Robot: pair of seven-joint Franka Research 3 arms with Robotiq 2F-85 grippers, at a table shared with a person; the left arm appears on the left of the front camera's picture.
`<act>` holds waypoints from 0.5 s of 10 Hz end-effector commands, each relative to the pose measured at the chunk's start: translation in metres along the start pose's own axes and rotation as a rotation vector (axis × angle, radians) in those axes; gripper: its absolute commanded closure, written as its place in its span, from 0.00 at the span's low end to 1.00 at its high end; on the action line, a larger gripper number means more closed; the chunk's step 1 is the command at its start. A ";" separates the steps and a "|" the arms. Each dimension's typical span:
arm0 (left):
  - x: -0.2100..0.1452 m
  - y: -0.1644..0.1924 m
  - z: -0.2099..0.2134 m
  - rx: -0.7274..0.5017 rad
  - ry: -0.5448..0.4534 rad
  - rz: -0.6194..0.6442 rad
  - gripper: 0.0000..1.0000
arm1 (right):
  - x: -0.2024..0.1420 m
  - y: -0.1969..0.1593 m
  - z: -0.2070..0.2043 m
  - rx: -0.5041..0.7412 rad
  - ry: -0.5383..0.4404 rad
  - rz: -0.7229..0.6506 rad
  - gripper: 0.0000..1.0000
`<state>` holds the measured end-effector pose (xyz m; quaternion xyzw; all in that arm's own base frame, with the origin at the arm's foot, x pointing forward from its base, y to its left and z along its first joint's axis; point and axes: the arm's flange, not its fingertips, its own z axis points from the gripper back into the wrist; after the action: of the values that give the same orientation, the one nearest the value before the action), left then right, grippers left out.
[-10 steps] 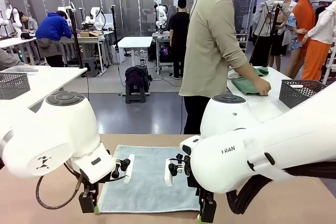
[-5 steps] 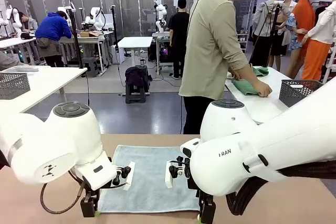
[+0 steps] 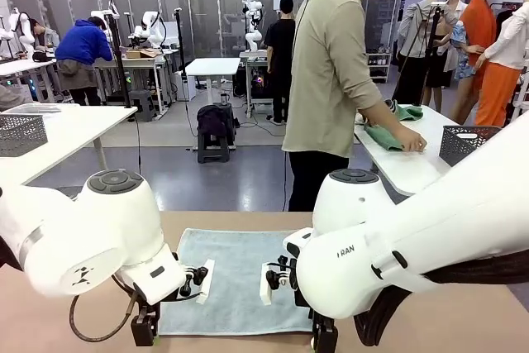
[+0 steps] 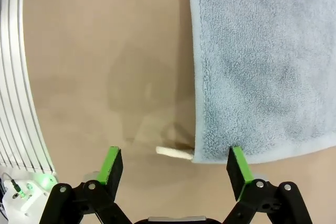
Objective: Fold the towels and place them in the basket.
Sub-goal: When a person lays out a Towel with hook on the table, fold it in half twice.
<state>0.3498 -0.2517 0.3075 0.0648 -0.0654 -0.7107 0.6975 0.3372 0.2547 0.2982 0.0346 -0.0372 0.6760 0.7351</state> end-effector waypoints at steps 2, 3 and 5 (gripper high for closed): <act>-0.048 -0.060 -0.014 0.037 -0.026 -0.042 0.00 | -0.018 0.017 -0.013 -0.040 0.003 -0.005 0.00; -0.051 -0.059 -0.016 0.028 -0.029 -0.040 0.00 | -0.019 0.017 -0.015 -0.041 0.004 -0.005 0.00; -0.054 -0.060 -0.018 0.007 -0.020 -0.038 0.00 | -0.020 0.017 -0.016 -0.044 0.003 -0.006 0.00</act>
<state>0.3556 -0.2477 0.2929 0.0597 -0.0641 -0.7170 0.6916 0.3415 0.2536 0.2913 0.0302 -0.0431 0.6748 0.7361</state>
